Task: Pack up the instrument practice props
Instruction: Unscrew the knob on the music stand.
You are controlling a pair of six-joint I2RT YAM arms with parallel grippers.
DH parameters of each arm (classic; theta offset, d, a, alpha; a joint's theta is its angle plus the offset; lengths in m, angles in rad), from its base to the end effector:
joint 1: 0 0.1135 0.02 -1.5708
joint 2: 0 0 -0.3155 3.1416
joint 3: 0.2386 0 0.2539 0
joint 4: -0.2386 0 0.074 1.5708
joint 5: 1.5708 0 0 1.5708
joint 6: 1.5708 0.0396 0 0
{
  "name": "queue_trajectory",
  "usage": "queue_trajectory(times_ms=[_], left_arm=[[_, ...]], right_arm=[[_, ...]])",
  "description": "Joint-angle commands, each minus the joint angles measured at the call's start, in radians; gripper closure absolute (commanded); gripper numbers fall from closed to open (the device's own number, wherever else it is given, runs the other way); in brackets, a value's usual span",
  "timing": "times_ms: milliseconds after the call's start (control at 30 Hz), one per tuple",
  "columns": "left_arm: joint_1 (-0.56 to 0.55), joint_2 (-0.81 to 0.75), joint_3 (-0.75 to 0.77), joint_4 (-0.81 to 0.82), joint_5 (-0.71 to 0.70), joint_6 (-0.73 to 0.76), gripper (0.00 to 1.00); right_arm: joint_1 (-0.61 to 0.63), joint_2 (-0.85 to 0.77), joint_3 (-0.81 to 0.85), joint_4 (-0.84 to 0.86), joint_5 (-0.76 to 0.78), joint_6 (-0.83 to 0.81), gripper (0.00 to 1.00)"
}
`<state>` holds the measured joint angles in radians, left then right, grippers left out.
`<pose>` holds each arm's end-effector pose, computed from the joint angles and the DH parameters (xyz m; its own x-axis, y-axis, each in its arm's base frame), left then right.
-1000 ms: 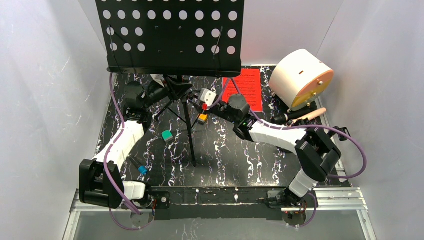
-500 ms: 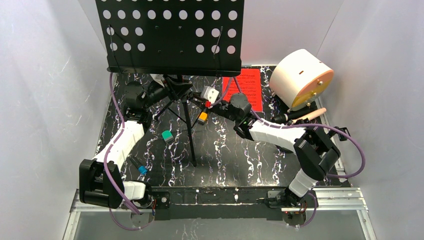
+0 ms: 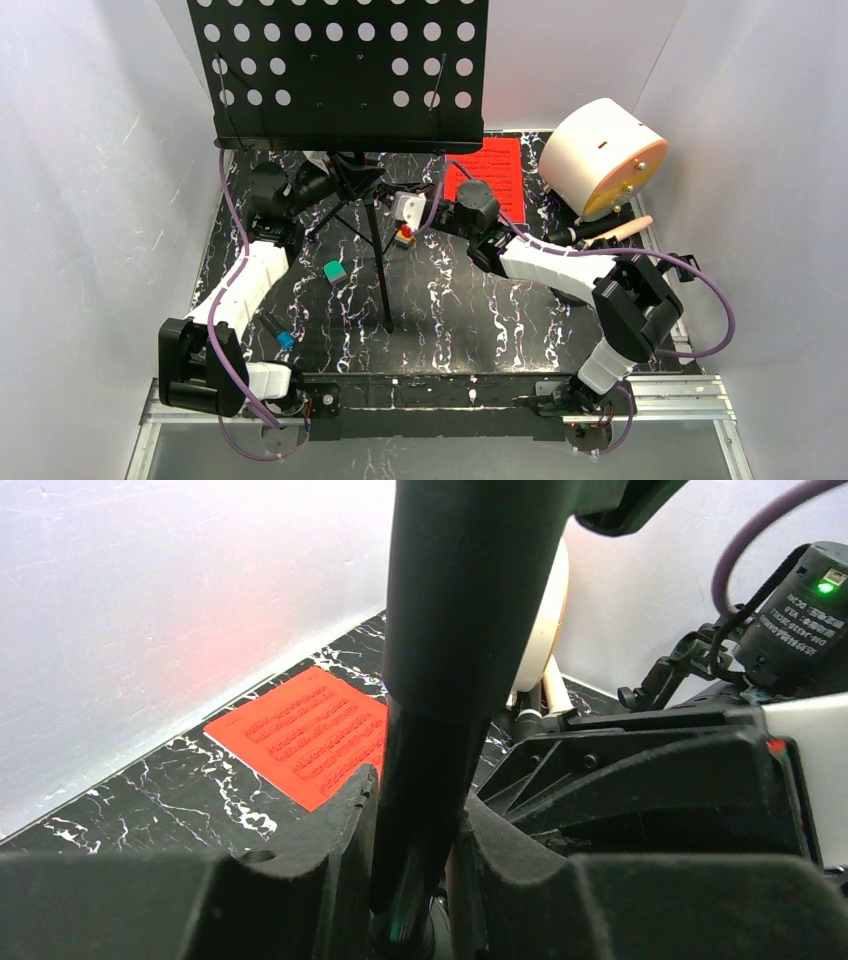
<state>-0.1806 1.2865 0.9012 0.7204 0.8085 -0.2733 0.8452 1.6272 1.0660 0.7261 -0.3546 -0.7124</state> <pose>0.2687 -0.0782 0.4126 0.0967 -0.2071 -0.9735 0.8537 0.5201 -0.0259 0.2473 0.2995 0.3662 0.6896 -0.1463 -0.7093 -0.6317 0.3573 -0.6879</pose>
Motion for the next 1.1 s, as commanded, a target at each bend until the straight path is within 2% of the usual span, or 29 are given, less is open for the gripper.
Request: queue_trajectory(times_ms=[0, 133, 300, 367, 467, 500, 567, 633, 733, 900, 1067], left_arm=[[-0.013, 0.008, 0.017, -0.103, 0.021, -0.075, 1.0], [-0.013, 0.013, 0.019, -0.108, 0.018, -0.075, 1.0], [-0.013, 0.016, 0.022, -0.114, 0.014, -0.073, 1.0], [-0.013, 0.015, 0.021, -0.119, 0.012, -0.07, 1.0], [-0.012, 0.012, 0.023, -0.129, 0.006, -0.061, 1.0], [-0.013, 0.011, 0.024, -0.133, 0.006, -0.058, 1.0], [-0.013, 0.009, 0.027, -0.143, 0.002, -0.049, 1.0], [-0.012, 0.008, 0.027, -0.153, -0.003, -0.04, 1.0], [-0.012, 0.008, 0.028, -0.159, -0.003, -0.035, 1.0], [-0.012, 0.007, 0.028, -0.159, 0.0, -0.031, 1.0], [-0.013, 0.009, 0.027, -0.159, -0.003, -0.03, 1.0]], right_arm=[[0.063, -0.053, 0.066, -0.066, -0.016, -0.371, 0.99], [0.115, -0.065, 0.046, -0.131, 0.036, -0.62, 0.99], [0.158, -0.056, -0.039, -0.121, 0.134, -1.088, 0.99], [0.158, -0.042, -0.065, -0.077, 0.169, -1.171, 0.99], [0.159, -0.038, -0.075, -0.023, 0.185, -1.135, 0.99], [0.162, -0.043, -0.073, -0.011, 0.19, -1.086, 0.98], [0.174, -0.058, -0.059, -0.011, 0.223, -0.965, 0.88], [0.186, -0.079, -0.032, -0.068, 0.289, -0.815, 0.7], [0.189, -0.126, 0.004, -0.161, 0.336, -0.524, 0.49], [0.168, -0.201, -0.009, -0.226, 0.366, 0.084, 0.33], [0.117, -0.249, -0.055, -0.214, 0.361, 0.566, 0.23]])
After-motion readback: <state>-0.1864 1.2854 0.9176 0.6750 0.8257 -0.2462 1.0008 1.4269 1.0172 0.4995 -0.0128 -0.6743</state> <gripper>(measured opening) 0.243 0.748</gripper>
